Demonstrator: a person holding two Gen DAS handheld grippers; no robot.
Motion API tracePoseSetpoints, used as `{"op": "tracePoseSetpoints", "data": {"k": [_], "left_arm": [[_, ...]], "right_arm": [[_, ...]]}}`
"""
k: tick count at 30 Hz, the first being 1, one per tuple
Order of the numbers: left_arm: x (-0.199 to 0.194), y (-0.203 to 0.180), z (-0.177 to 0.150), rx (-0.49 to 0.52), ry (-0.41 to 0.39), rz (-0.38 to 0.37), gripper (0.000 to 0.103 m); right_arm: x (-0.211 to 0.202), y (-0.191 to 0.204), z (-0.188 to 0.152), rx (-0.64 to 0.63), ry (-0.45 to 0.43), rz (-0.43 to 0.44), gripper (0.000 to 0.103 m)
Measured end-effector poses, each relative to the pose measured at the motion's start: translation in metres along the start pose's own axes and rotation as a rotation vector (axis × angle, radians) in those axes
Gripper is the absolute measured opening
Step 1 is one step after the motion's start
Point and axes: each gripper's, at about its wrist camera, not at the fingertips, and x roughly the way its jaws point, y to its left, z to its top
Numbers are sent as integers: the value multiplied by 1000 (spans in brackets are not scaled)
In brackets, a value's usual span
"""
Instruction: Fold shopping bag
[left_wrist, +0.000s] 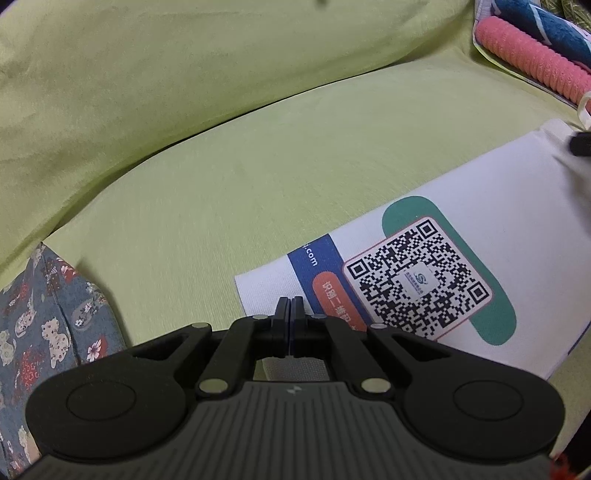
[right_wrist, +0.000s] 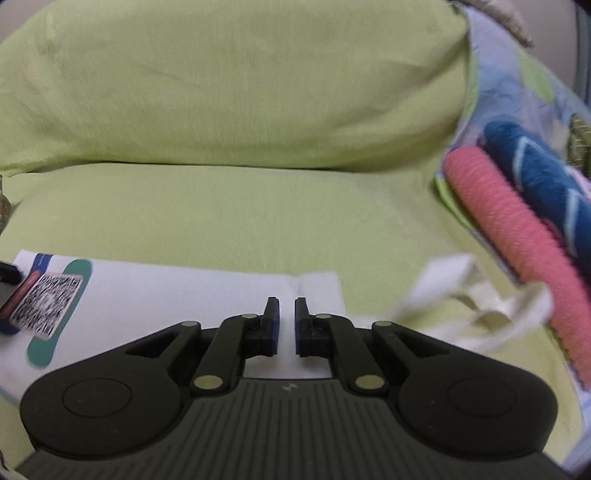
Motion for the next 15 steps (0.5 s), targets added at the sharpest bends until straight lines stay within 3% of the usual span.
{"op": "tracePoseSetpoints", "data": {"k": [3, 6, 10, 12, 15], "left_arm": [[-1, -3, 0, -3, 0, -4, 0], [-1, -7, 2, 6, 1, 3, 0], [-9, -17, 5, 82, -8, 26, 0], [-24, -20, 1, 155, -65, 38, 1], [-53, -27, -11, 282, -175, 39, 1]], "right_arm": [[-24, 1, -19, 3, -3, -37, 5], [-25, -1, -41, 0, 84, -46, 6], [-22, -4, -41, 21, 90, -29, 13], [-28, -13, -34, 98, 101, 5, 14], [-52, -37, -36, 312, 77, 72, 19]]}}
